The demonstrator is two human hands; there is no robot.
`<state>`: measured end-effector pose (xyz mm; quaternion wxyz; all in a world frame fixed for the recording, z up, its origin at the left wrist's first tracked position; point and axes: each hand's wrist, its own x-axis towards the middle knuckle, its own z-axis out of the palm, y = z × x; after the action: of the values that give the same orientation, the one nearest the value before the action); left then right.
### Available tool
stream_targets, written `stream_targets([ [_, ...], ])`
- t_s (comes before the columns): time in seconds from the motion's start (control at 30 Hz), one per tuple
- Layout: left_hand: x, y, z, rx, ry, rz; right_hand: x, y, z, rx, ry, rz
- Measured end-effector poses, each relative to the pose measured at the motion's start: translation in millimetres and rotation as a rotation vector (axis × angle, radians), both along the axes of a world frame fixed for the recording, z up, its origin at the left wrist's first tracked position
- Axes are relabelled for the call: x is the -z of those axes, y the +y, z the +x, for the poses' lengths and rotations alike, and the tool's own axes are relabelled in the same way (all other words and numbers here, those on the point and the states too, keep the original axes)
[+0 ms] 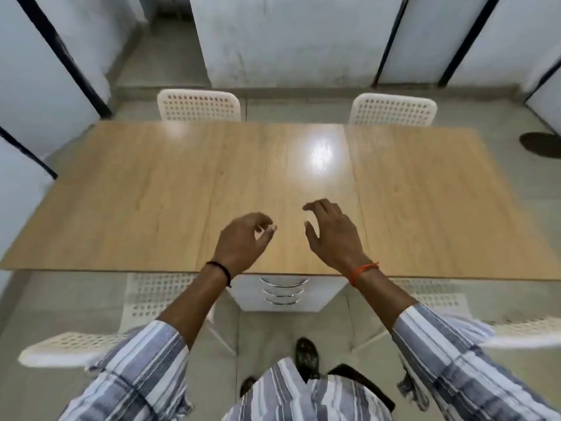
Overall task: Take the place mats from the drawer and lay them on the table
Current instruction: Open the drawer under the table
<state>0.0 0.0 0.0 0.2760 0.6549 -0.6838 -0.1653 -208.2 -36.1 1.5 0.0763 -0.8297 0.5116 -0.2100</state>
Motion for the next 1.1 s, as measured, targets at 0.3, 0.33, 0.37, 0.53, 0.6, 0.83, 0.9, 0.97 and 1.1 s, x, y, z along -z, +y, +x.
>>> stream_targets([
  [0.3, 120, 59, -31, 0.105, -0.04, 0.418, 94, 55, -17, -0.088, 0.226, 0.503],
  [0.33, 128, 63, -33, 0.115, -0.059, 0.457, 102, 62, -18, -0.092, 0.258, 0.547],
  [0.37, 135, 66, -36, 0.129, -0.067, 0.496, 109, 67, -21, -0.094, 0.282, 0.585],
  [0.53, 159, 72, -44, 0.22, -0.175, 0.621, 129, 84, -30, -0.105, 0.397, 0.555],
  [0.6, 166, 71, -46, 0.257, -0.268, 0.648, 133, 86, -28, -0.097, 0.405, 0.53],
  [0.83, 181, 53, -55, 0.29, -0.398, 0.737, 139, 88, -20, -0.08, 0.414, 0.557],
  [0.9, 187, 48, -58, 0.273, -0.418, 0.723, 140, 88, -22, -0.081, 0.408, 0.559],
  [0.97, 190, 43, -59, 0.234, -0.389, 0.678, 142, 88, -23, -0.086, 0.41, 0.557],
  [1.1, 193, 34, -61, 0.192, -0.337, 0.615, 145, 89, -23, -0.085, 0.412, 0.547],
])
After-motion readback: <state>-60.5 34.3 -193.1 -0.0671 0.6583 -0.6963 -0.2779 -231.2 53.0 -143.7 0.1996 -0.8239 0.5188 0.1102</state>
